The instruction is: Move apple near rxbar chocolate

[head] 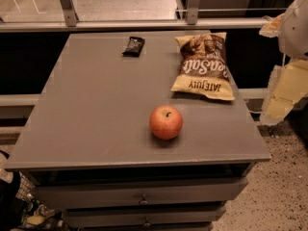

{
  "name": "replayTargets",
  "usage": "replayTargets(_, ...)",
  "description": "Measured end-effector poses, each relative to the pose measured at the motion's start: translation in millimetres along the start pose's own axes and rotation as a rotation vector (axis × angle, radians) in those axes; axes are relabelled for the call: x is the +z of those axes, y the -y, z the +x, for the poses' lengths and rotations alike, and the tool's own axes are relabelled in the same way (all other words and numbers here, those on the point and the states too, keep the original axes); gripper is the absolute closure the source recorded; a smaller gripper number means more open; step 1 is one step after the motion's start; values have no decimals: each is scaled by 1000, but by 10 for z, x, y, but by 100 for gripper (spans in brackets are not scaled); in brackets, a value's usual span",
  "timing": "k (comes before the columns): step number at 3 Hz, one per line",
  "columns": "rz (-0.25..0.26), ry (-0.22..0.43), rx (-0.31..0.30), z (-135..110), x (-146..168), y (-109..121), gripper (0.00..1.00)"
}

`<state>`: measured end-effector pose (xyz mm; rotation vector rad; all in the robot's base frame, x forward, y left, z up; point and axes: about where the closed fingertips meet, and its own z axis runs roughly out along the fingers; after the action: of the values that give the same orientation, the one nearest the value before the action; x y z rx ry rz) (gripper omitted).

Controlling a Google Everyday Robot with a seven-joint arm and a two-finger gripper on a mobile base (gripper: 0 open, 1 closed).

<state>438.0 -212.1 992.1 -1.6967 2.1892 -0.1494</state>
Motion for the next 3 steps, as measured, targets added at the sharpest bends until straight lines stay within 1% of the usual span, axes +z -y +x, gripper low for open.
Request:
replayTargets(1,-4,9,1,-6,7,-1,0)
replayTargets(2,-44,106,8,-71,72,-18,0)
replayTargets(3,-95,252,39,-111,333,-92,0)
